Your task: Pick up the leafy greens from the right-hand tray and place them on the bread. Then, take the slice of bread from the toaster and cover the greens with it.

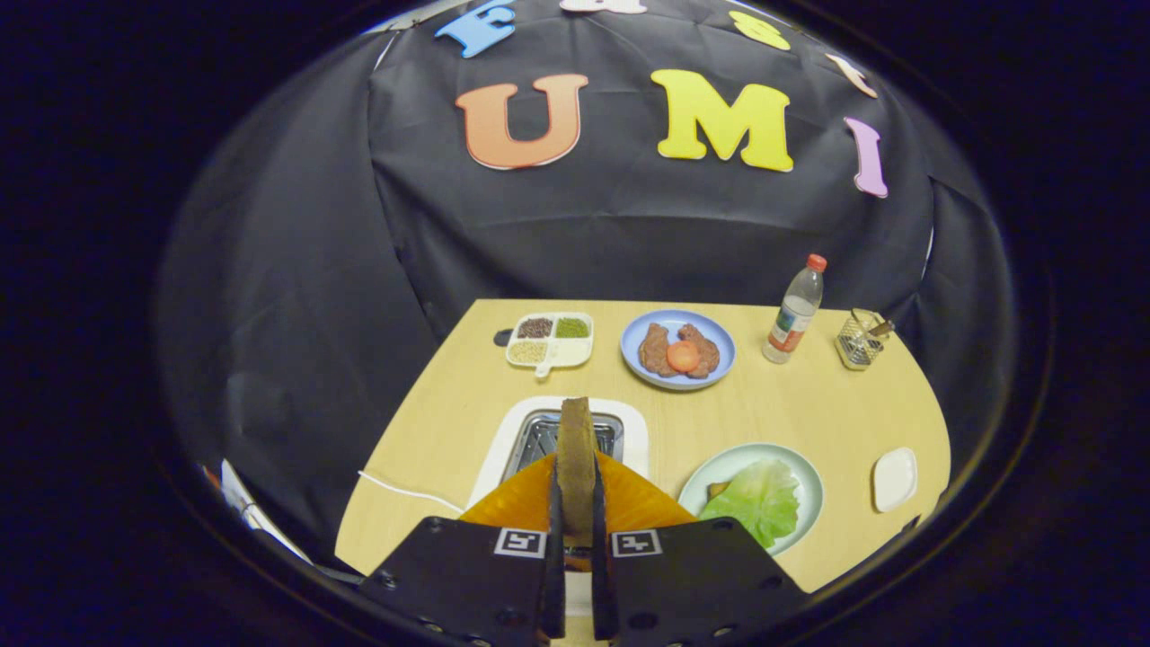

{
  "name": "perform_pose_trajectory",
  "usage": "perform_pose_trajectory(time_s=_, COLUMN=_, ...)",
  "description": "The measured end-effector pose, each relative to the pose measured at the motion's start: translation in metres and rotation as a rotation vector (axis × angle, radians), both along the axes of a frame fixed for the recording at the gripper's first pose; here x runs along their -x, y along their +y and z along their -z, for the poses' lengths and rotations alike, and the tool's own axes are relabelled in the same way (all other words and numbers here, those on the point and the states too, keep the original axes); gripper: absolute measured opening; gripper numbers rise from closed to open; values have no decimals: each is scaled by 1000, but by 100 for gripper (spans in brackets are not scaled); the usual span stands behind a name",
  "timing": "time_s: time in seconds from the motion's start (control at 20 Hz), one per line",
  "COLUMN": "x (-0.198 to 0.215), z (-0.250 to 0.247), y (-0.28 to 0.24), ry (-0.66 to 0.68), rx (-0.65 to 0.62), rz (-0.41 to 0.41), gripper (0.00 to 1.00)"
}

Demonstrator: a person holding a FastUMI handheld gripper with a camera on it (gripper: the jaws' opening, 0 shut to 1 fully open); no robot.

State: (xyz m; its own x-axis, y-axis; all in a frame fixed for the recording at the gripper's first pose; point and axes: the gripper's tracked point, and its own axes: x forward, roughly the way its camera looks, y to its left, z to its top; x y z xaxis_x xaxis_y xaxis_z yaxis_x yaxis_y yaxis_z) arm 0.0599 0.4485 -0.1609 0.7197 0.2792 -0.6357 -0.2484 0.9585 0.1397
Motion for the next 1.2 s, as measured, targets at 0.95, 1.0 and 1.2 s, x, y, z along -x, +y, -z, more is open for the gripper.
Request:
perform_pose_trajectory(time_s=0.95, x=-16, z=-43, y=-266, ry=-44, rx=-122, rz=96, gripper=12)
perform_pose_trajectory(time_s=1.0, x=-19, z=-33, y=-287, ry=-32, rx=-123, rz=124, gripper=12)
perform_pose_trajectory(time_s=1.2, x=-28, z=5, y=-366, ry=35, rx=-119, rz=239, gripper=12)
